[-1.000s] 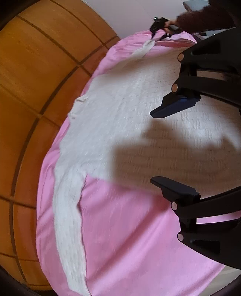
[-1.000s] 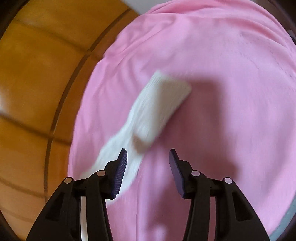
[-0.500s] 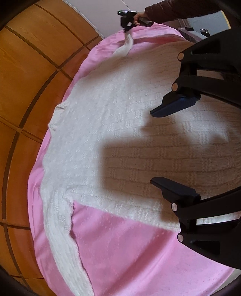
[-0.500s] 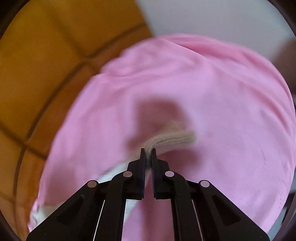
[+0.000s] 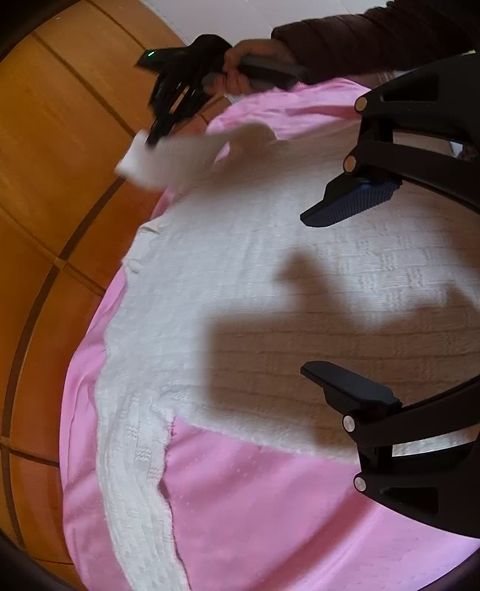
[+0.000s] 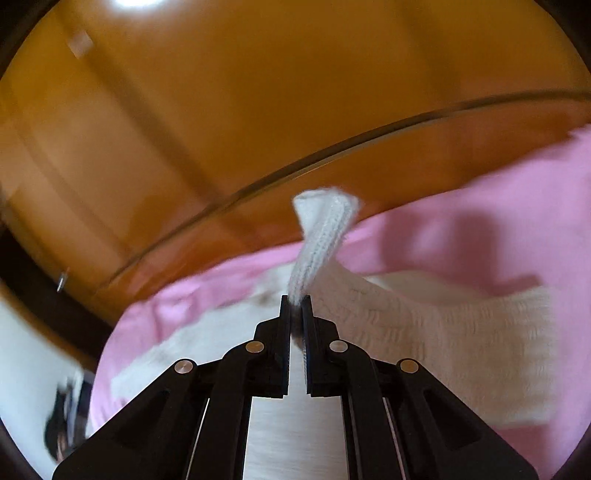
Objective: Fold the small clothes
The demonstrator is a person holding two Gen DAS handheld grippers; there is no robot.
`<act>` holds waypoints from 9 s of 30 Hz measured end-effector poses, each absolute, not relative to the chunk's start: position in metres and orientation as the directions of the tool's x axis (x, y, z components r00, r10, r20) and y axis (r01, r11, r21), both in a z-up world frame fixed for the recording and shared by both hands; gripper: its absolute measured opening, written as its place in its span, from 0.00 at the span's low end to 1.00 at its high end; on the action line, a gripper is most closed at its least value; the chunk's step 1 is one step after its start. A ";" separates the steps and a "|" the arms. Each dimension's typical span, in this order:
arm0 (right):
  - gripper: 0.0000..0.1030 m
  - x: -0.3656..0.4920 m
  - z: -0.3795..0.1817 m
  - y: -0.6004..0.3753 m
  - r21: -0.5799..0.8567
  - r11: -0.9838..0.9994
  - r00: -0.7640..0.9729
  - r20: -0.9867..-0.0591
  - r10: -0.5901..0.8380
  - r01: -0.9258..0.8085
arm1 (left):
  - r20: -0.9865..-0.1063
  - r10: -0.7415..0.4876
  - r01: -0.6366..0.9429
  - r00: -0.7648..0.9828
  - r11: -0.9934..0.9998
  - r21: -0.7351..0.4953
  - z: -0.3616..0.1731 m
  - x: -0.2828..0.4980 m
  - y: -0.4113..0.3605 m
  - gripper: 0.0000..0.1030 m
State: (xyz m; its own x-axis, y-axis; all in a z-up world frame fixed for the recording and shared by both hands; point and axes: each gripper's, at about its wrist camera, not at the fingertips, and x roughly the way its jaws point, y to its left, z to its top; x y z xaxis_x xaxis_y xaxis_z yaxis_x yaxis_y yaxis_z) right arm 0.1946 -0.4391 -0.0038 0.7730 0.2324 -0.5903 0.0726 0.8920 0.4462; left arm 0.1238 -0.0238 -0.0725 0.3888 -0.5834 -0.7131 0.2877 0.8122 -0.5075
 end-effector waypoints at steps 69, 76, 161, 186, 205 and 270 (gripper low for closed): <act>0.85 0.146 -0.144 -0.436 -0.012 0.907 0.617 -0.730 -0.296 0.421 | -0.674 -0.169 -0.524 0.719 0.504 -0.686 -0.128 0.221 0.344 0.05; 0.85 0.146 -0.144 -0.436 -0.013 0.907 0.618 -0.728 -0.297 0.421 | -0.487 -0.344 -0.117 0.803 0.710 -0.695 -0.031 0.222 0.232 0.05; 0.54 0.190 -0.112 -0.445 0.056 0.943 0.654 -0.734 -0.183 0.327 | -0.717 -0.423 0.281 0.554 0.906 -0.316 -0.068 0.276 -0.057 0.46; 0.62 0.184 -0.135 -0.449 0.088 0.946 0.720 -0.672 -0.175 0.312 | -0.651 -0.539 0.156 0.534 0.820 -0.551 -0.113 0.353 -0.003 0.11; 0.64 0.187 -0.138 -0.444 0.039 0.946 0.707 -0.674 -0.213 0.322 | -0.749 -0.258 0.199 0.610 0.965 -0.170 -0.100 0.281 -0.056 0.31; 0.87 -0.081 -0.142 -0.447 0.183 0.858 0.531 -0.840 -0.117 0.479 | -0.794 -0.326 0.275 0.514 0.939 -0.208 -0.103 0.047 0.048 0.63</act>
State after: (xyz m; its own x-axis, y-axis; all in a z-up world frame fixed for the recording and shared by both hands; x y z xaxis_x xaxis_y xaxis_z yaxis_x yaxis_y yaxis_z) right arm -0.0811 -0.4473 -0.1416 0.5305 -0.1167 -0.8396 0.4791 0.8584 0.1834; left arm 0.0467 0.0481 -0.1031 0.5139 -0.3258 -0.7936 0.2746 0.9389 -0.2076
